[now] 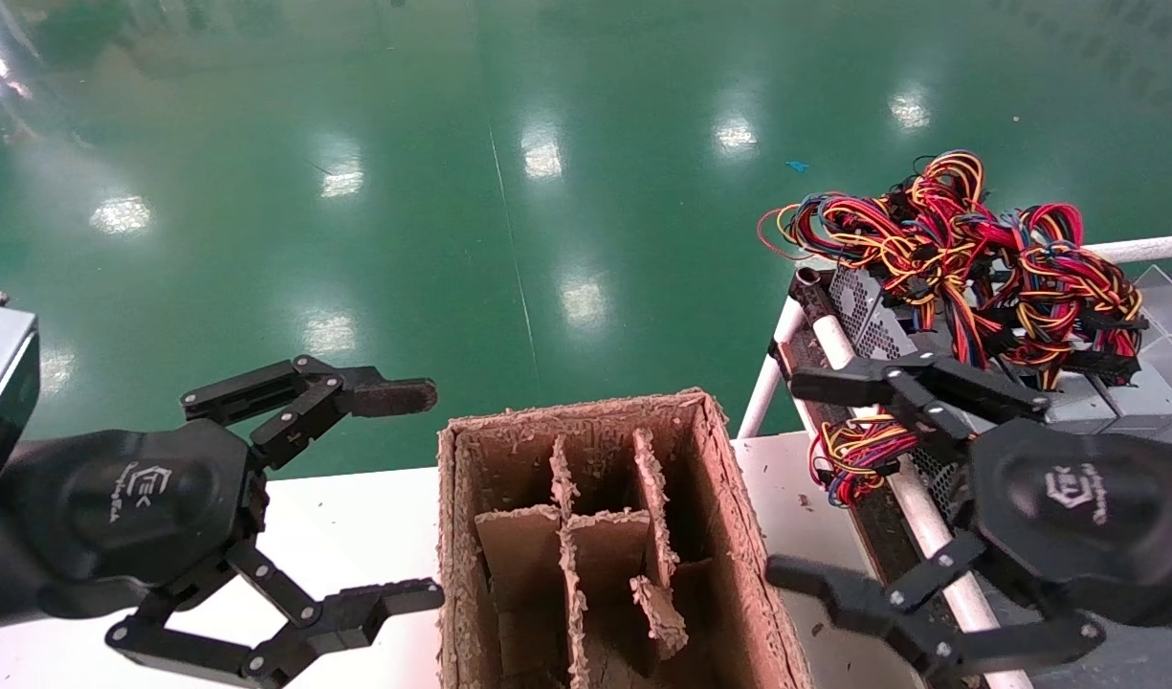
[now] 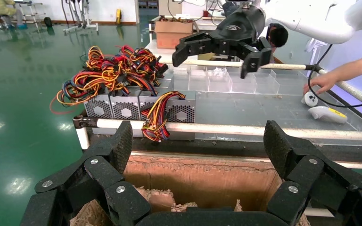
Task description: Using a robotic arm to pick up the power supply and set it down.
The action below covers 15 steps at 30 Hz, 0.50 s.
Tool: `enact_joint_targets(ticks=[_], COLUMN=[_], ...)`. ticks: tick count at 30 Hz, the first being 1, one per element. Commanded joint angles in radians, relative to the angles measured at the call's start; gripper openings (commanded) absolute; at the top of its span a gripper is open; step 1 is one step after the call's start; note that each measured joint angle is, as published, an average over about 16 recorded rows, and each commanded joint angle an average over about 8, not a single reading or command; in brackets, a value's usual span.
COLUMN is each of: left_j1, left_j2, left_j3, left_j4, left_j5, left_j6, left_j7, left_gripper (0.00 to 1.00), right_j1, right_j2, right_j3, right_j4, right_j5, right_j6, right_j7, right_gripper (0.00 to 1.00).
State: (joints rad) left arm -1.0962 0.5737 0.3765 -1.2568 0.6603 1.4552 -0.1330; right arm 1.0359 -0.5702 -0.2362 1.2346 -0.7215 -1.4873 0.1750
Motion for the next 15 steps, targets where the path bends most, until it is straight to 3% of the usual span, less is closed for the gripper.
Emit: enact_joint_targets(ticks=[1,15], left_j1=[0.000,0.000], left_j2=[0.000,0.000], left_j3=[0.000,0.000], left_j4=[0.000,0.000], left_j5=[0.000,0.000], left_j6=[0.000,0.000], left_j7=[0.000,0.000], left_gripper=[1.00,1.00], right_j1=[0.010,0.046], right_j2=[-0.010,-0.049], right_j3=[-0.011,-0.052], right_j4=[0.012,0.059], right_j5=[-0.002,-0.010], right_j6=[-0.002,-0.010], right_j7=[0.003,0.014], right_gripper=[1.00,1.00])
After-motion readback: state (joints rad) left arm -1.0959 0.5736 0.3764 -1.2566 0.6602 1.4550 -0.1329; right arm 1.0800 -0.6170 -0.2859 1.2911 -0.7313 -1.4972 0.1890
